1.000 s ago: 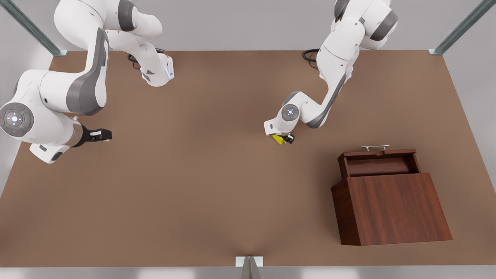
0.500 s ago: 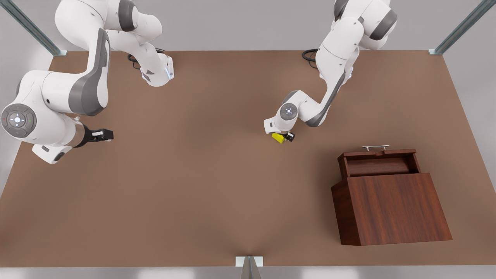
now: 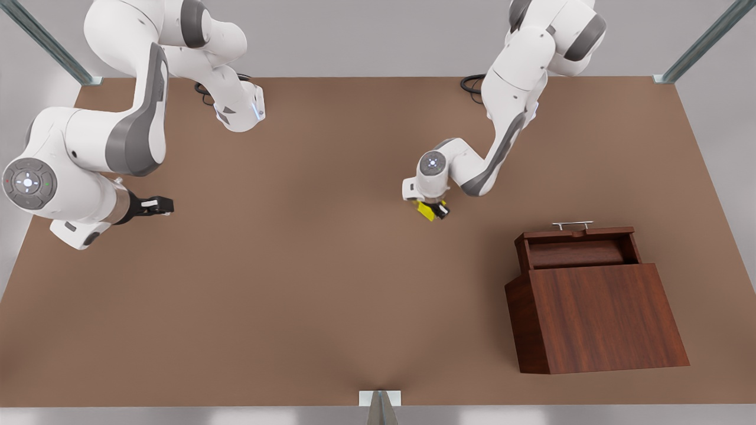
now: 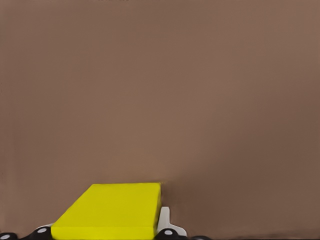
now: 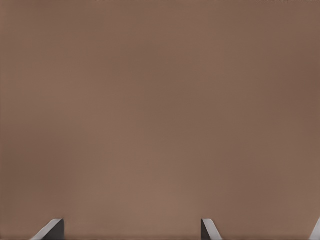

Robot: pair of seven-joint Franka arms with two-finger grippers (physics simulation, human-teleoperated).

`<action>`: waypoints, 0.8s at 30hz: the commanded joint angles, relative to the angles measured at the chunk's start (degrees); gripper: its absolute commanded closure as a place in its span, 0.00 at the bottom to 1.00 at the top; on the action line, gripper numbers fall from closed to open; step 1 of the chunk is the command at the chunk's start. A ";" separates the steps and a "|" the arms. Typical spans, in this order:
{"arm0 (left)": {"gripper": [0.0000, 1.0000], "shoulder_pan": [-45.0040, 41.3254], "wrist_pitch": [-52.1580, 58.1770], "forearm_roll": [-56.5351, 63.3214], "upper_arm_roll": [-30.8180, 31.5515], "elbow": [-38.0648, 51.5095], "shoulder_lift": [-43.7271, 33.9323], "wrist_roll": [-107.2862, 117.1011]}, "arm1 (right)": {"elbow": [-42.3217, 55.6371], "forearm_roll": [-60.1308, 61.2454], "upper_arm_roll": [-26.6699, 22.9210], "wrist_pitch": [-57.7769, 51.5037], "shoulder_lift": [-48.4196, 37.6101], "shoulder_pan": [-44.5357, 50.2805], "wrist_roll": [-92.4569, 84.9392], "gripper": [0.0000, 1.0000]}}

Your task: Open the drawer with left arm, place the square in the middle with right arm, and place the square in the drawer with left arm

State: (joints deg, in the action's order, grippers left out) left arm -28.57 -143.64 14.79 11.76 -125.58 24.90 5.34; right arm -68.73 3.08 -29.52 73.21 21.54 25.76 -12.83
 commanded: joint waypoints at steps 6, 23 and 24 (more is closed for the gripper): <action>0.28 1.06 2.92 -21.83 -1.57 0.51 -4.78 0.98 | 0.00 0.00 -0.01 0.09 -0.01 -0.01 0.00 0.00; 0.28 23.82 35.97 -15.23 -10.18 21.87 -15.15 10.65 | 0.00 0.09 -0.10 0.53 0.43 0.69 0.00 0.00; 0.28 25.23 35.09 -15.23 -10.18 21.87 -14.71 10.48 | 0.00 0.09 -0.10 0.53 0.43 0.69 0.00 0.00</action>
State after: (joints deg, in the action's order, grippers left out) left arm -2.38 -109.84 -0.84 1.58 -103.71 10.60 15.92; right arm -68.73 3.16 -29.61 73.74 21.98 26.51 -12.77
